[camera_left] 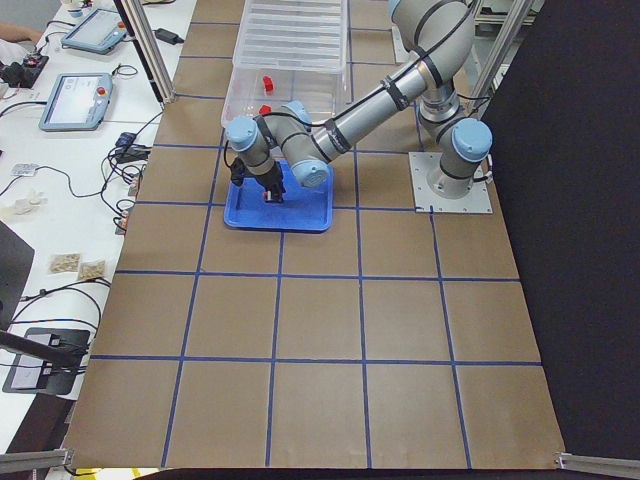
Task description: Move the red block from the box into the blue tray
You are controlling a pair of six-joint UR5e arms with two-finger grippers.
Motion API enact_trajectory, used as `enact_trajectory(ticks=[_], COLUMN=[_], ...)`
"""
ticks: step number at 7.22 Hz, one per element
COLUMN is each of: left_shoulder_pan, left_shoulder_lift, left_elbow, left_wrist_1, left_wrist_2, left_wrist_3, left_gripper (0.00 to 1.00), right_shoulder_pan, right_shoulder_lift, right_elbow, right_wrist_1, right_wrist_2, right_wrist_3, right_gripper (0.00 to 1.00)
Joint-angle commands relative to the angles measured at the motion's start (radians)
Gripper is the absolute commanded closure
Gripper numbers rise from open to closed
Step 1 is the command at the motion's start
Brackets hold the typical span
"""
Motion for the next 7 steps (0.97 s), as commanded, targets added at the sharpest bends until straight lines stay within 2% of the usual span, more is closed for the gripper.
enact_trajectory(ticks=[1, 2, 3, 6, 7], left_shoulder_pan=[0.001, 0.002, 0.002, -0.016, -0.018], left_shoulder_lift=[-0.027, -0.028, -0.028, 0.053, 0.092], left_elbow=[-0.002, -0.002, -0.001, 0.063, 0.124], left_wrist_1=[0.000, -0.001, 0.000, -0.039, -0.126], left_wrist_2=[0.003, 0.004, 0.004, 0.016, 0.016], left_wrist_3=[0.046, 0.048, 0.041, 0.031, -0.007], left_gripper=[0.60, 0.12, 0.00, 0.00, 0.00], right_shoulder_pan=[0.000, 0.000, 0.000, 0.000, 0.000], right_shoulder_lift=[0.000, 0.000, 0.000, -0.001, 0.000], right_elbow=[0.000, 0.000, 0.000, 0.000, 0.000], right_wrist_1=[0.001, -0.001, 0.001, 0.001, -0.001], right_wrist_2=[0.000, 0.001, 0.001, 0.001, 0.003], right_wrist_3=[0.001, 0.001, 0.000, -0.002, -0.002], right_gripper=[0.00, 0.00, 0.00, 0.00, 0.00])
